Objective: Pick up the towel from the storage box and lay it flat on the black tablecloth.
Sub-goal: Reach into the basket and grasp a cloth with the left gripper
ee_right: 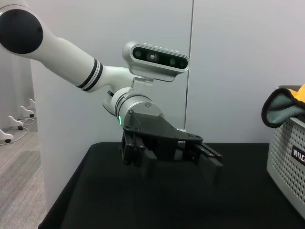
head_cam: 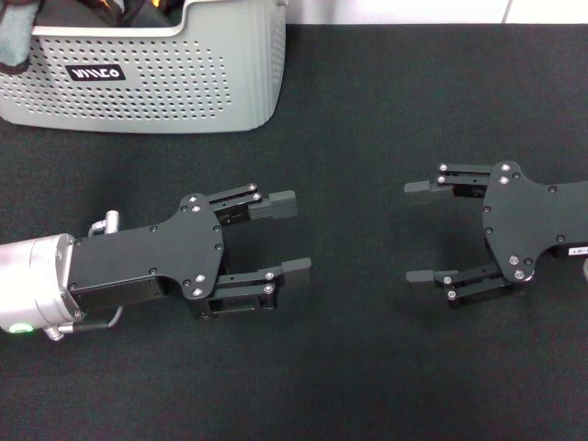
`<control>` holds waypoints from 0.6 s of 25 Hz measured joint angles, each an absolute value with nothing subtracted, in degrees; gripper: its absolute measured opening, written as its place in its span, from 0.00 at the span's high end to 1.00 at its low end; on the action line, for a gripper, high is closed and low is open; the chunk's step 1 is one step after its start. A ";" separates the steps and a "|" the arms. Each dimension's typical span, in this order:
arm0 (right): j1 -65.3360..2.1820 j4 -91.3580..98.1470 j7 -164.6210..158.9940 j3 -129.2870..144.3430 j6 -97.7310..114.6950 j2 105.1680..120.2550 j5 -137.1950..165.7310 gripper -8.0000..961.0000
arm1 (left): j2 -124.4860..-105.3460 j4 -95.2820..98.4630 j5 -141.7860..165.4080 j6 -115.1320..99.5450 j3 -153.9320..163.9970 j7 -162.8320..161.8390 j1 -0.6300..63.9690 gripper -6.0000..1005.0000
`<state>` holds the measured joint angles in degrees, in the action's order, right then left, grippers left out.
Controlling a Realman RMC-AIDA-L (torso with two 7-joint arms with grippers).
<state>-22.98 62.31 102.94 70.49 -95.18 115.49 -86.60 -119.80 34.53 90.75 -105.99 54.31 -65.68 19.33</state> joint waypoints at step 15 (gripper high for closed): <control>-23.48 62.46 101.04 70.29 -94.71 115.48 -86.58 0.09 | -119.48 34.62 90.60 -105.48 54.26 -65.17 19.31 0.22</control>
